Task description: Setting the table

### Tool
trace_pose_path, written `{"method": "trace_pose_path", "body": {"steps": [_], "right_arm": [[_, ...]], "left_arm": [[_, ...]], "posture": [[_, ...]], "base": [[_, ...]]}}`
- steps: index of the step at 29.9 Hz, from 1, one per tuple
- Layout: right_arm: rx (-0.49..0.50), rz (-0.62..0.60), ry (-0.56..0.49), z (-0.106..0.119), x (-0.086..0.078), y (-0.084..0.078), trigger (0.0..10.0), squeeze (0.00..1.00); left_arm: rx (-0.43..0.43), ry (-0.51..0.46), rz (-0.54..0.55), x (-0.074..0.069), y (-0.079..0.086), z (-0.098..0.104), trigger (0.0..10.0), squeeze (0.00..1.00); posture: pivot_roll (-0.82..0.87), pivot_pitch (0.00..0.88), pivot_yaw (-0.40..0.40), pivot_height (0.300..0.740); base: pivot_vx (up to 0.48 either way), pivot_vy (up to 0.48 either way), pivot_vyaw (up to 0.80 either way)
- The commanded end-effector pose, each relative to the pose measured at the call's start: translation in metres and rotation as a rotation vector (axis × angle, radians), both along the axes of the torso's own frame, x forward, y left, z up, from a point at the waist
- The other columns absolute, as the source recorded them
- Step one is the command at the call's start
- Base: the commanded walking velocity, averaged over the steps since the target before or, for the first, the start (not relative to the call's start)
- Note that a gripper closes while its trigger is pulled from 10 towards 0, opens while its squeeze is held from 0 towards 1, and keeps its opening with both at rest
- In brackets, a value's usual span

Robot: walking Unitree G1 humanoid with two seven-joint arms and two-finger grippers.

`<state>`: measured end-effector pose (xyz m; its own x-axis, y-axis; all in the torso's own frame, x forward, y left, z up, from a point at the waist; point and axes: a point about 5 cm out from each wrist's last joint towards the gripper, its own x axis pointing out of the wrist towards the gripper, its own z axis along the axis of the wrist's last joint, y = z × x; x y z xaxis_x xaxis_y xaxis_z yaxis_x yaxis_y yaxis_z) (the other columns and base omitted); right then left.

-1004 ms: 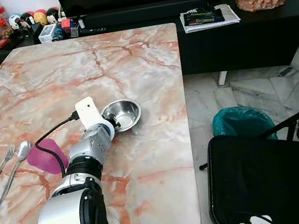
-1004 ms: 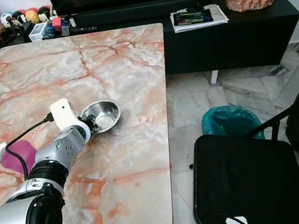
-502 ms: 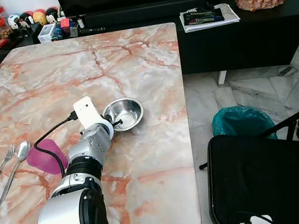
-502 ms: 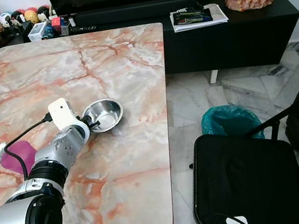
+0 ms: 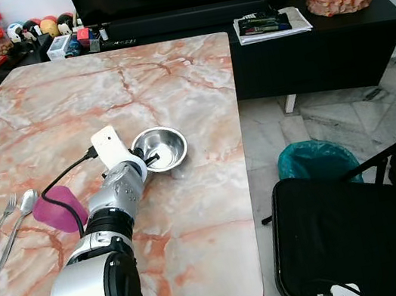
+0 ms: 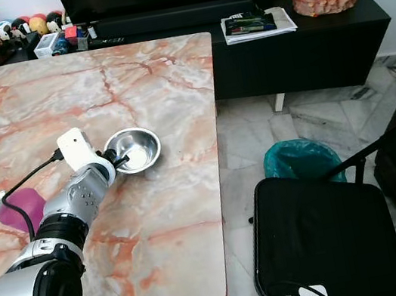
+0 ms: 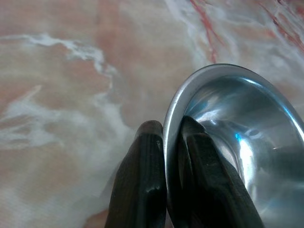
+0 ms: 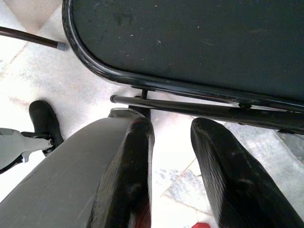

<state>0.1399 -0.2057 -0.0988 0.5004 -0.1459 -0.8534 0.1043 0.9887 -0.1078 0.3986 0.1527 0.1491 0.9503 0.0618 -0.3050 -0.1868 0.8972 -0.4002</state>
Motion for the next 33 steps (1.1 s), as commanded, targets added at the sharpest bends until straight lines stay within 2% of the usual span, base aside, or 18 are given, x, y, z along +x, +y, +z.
{"method": "trace_pose_path", "body": {"steps": [1, 10, 11, 15, 16, 18, 19, 20, 22, 30, 33], "right_arm": [[0.000, 0.007, 0.001, 0.000, 0.002, 0.001, 10.0, 0.00], [-0.005, 0.010, -0.007, 0.002, 0.007, 0.000, 10.0, 0.00], [-0.008, 0.011, -0.008, 0.003, 0.008, 0.000, 10.0, 0.00], [-0.013, 0.011, -0.008, 0.003, 0.009, 0.000, 10.0, 0.00], [-0.016, 0.010, -0.009, 0.003, 0.010, -0.001, 10.0, 0.00], [-0.017, 0.009, -0.011, 0.003, 0.010, -0.001, 10.0, 0.00], [-0.017, 0.008, -0.012, 0.003, 0.010, -0.001, 10.0, 0.00], [-0.016, 0.008, -0.012, 0.004, 0.010, -0.001, 10.0, 0.00], [-0.012, 0.002, -0.021, 0.004, 0.011, 0.000, 10.0, 0.00], [-0.004, -0.022, -0.038, 0.005, 0.012, -0.001, 10.0, 0.00], [-0.005, -0.024, -0.037, 0.005, 0.012, -0.001, 10.0, 0.00]], "left_arm": [[-0.027, 0.002, -0.001, -0.008, 0.000, -0.016, 0.0, 0.00], [-0.108, -0.139, 0.002, -0.011, 0.001, -0.007, 0.0, 0.00], [-0.136, -0.209, -0.005, -0.012, -0.001, 0.000, 0.0, 0.00], [-0.127, -0.266, -0.035, -0.013, -0.006, 0.006, 0.0, 0.00], [-0.140, -0.316, -0.067, -0.014, -0.011, 0.012, 4.9, 0.00], [-0.161, -0.364, -0.088, -0.015, -0.015, 0.018, 4.9, 0.00], [-0.159, -0.396, -0.097, -0.016, -0.017, 0.022, 10.0, 0.00], [-0.154, -0.413, -0.101, -0.016, -0.018, 0.024, 10.0, 0.00], [-0.117, -0.515, -0.102, -0.019, -0.020, 0.039, 10.0, 0.00], [0.034, -0.678, -0.148, -0.023, -0.030, 0.073, 10.0, 0.00], [0.040, -0.701, -0.150, -0.024, -0.031, 0.078, 10.0, 0.00]], "posture": [[-0.09, 0.077, 0.062, 0.740], [-0.08, 0.037, 0.053, 0.740], [-0.08, 0.027, 0.052, 0.740], [-0.08, 0.000, 0.050, 0.740], [-0.09, 0.000, 0.050, 0.740], [-0.09, 0.000, 0.050, 0.740], [-0.09, 0.000, 0.051, 0.740], [-0.09, 0.000, 0.051, 0.740], [-0.09, 0.000, 0.050, 0.740], [-0.09, 0.000, 0.051, 0.740], [-0.09, 0.000, 0.049, 0.740]], "base": [[0.000, 0.000, 0.00], [0.000, 0.000, 0.00], [0.000, 0.000, 0.00], [0.000, 0.000, 0.00], [0.000, 0.000, 0.00], [0.000, 0.000, 0.00], [0.000, 0.000, 0.00], [0.000, 0.000, 0.00], [0.000, 0.000, 0.00], [0.000, 0.000, 0.00], [0.000, 0.000, 0.00]]}}
